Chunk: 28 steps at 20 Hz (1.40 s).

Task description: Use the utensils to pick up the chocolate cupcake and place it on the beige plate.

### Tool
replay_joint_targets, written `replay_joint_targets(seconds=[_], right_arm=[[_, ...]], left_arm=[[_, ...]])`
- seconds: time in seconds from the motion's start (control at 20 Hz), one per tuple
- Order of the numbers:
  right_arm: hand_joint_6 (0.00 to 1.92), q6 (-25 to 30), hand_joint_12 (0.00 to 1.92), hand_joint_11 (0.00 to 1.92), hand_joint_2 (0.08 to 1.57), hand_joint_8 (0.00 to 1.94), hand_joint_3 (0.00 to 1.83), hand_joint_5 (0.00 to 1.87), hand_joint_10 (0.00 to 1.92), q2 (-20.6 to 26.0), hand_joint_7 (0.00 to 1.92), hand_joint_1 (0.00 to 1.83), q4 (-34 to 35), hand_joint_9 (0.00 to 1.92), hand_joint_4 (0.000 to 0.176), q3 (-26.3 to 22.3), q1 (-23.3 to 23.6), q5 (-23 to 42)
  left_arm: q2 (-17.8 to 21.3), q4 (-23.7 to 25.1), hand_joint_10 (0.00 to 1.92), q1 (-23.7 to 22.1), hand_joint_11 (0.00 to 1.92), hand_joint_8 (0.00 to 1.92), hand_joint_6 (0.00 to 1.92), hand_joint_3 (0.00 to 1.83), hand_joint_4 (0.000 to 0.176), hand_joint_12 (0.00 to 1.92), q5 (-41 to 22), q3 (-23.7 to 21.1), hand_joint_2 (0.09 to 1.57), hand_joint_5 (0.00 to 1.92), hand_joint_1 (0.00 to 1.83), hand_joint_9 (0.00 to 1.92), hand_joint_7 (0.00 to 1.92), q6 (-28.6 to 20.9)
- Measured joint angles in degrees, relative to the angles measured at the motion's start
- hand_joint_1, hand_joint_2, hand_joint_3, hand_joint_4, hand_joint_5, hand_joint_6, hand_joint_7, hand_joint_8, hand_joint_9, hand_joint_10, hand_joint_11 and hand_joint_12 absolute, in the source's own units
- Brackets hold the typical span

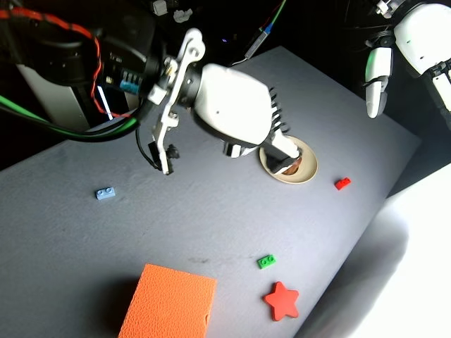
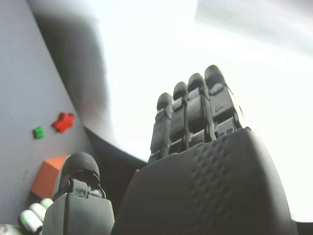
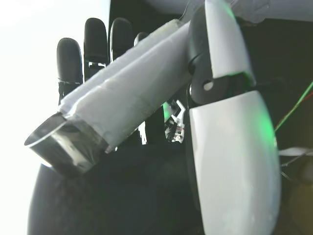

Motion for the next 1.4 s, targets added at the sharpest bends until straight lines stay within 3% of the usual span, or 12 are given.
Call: replay_joint_targets(seconds=[0.2,0.4,0.45,0.5,0.55,0.7,0.75,0.8,0.85,0.95,1.2,1.4], right_arm=[[0.01,-0.2,1.26,0.29,1.11,0.01,0.0,0.83,0.46,0.4,0.85,1.06,-0.4,0.66,0.0,0.0,-4.7,-3.2],[0.02,-7.0,1.26,0.26,1.12,0.01,0.0,0.85,0.45,-0.8,0.86,1.09,-0.6,0.66,0.0,0.1,-9.8,-5.7],[0.94,-7.1,1.28,0.27,1.17,0.01,0.0,0.85,0.47,-1.4,0.9,1.1,-0.6,0.68,0.0,0.5,-10.8,-6.0],[0.65,-7.1,1.28,0.26,1.15,0.01,0.0,0.68,0.48,-1.9,0.89,1.06,-0.6,0.67,0.0,1.1,-11.4,-6.2],[0.42,-7.1,1.27,0.26,1.14,0.0,0.0,0.7,0.48,-2.2,0.88,1.07,-0.6,0.67,0.0,1.7,-11.8,-6.3],[0.18,-7.2,1.3,0.28,1.12,0.01,0.0,0.79,0.47,-3.4,0.91,1.08,-0.7,0.69,0.0,3.9,-12.0,-5.7],[0.98,-7.2,1.32,0.28,1.17,0.01,0.0,0.83,0.49,-3.7,0.91,1.11,-0.6,0.69,0.0,4.6,-12.2,-5.6],[1.19,-7.3,1.32,0.3,1.19,0.01,0.01,0.81,0.5,-4.0,0.92,1.11,-0.6,0.69,0.0,5.0,-12.2,-5.6],[0.69,-7.8,1.31,0.29,1.15,0.0,0.0,0.65,0.49,-4.2,0.87,1.06,-0.7,0.67,0.0,5.4,-12.2,-5.6],[0.26,-8.5,1.28,0.29,1.12,0.0,0.0,0.76,0.46,-4.6,0.87,1.08,-0.7,0.67,0.0,6.0,-12.2,-5.3],[0.07,-10.0,1.23,0.3,1.09,0.0,0.0,0.84,0.4,-4.6,0.86,1.05,-0.6,0.7,0.0,6.0,-12.2,-5.6],[0.0,-11.2,1.21,0.21,1.07,0.0,0.0,0.67,0.26,-4.3,0.72,0.78,-0.7,0.62,0.0,6.0,-12.2,-7.4]], left_arm=[[0.0,0.0,0.0,0.0,0.0,0.0,0.0,0.0,0.0,0.18,-0.1,0.0,1.13,0.11,0.0,0.07,0.1,0.0],[0.0,0.0,0.0,0.0,0.0,0.0,0.0,0.0,0.0,0.06,0.0,0.0,1.13,0.07,0.0,0.04,0.06,0.0],[0.0,0.0,0.0,0.0,0.0,0.0,0.0,0.0,0.0,0.03,0.0,0.0,1.13,0.07,0.0,0.03,0.06,0.0],[0.0,0.0,0.01,0.0,0.01,0.0,0.0,0.0,0.0,0.03,0.0,0.0,1.13,0.08,0.0,0.04,0.06,0.0],[0.0,0.0,0.01,0.0,0.02,0.01,0.01,0.0,0.0,0.03,-0.1,0.0,1.13,0.09,0.0,0.05,0.08,0.0],[0.0,0.0,0.01,0.0,0.02,0.01,0.01,0.0,0.0,0.04,0.0,0.0,1.13,0.09,0.0,0.06,0.08,0.0],[0.0,0.0,0.01,0.0,0.02,0.01,0.01,0.0,0.0,0.04,0.0,0.0,1.13,0.09,0.0,0.06,0.09,0.0],[0.0,0.0,0.01,0.0,0.02,0.01,0.01,0.0,0.0,0.04,0.0,0.0,1.13,0.1,0.0,0.06,0.09,0.0],[0.0,0.0,0.01,0.0,0.02,0.01,0.01,0.0,0.0,0.05,0.0,0.0,1.13,0.1,0.0,0.07,0.1,0.0],[0.0,0.0,0.01,0.0,0.02,0.01,0.0,0.0,0.0,0.05,0.0,0.0,1.13,0.09,0.0,0.06,0.09,0.0],[0.0,0.0,0.0,0.0,0.0,0.0,0.0,0.0,0.0,0.1,0.0,0.0,1.13,0.11,0.0,0.07,0.1,0.0],[0.0,0.0,0.0,0.0,0.0,0.0,0.0,0.0,0.0,0.16,-0.1,0.0,1.13,0.12,0.0,0.08,0.11,0.0]])
